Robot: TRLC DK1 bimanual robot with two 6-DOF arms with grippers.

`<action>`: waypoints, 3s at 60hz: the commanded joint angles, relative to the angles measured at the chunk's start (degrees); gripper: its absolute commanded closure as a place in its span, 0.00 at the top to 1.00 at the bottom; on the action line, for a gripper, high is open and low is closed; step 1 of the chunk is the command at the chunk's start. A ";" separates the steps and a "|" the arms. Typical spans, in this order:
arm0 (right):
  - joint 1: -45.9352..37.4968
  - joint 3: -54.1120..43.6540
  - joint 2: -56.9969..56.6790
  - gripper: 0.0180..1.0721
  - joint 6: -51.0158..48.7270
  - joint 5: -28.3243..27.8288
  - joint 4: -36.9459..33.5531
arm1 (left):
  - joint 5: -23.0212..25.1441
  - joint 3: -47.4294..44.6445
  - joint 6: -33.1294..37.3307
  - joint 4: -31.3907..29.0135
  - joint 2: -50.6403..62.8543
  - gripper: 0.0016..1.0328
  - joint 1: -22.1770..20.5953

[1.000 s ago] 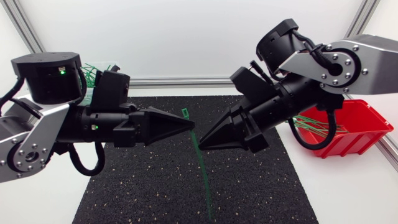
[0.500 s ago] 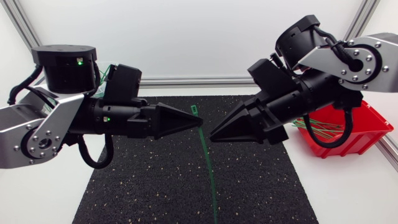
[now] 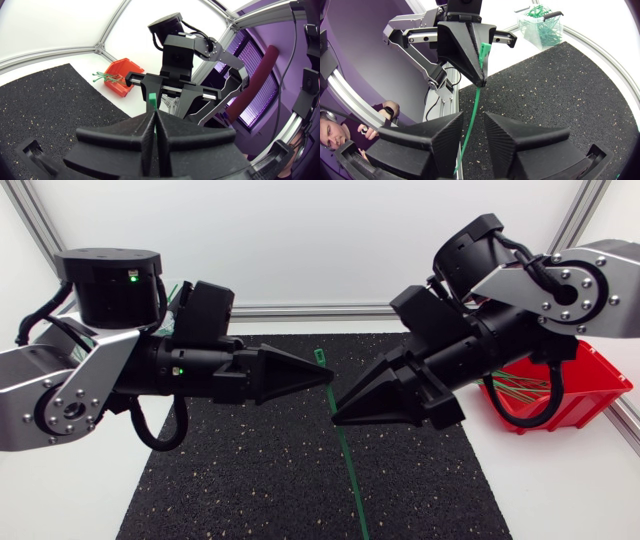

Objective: Take a green cable tie from the red box, thread the tail through the head to close it, then place it in the transparent bin on the left.

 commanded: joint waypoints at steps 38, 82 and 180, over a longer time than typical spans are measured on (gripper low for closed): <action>0.53 -3.53 -3.49 0.06 1.17 -2.14 0.90 | -1.86 -0.71 -1.06 6.76 1.40 0.22 -1.30; -3.96 -6.87 -5.16 0.06 8.91 -6.88 12.32 | -6.43 -5.99 -11.52 22.49 0.43 0.29 -1.65; -4.57 -8.19 -4.72 0.06 12.07 -6.53 16.19 | -6.70 -4.93 -14.34 25.22 2.46 0.04 -1.74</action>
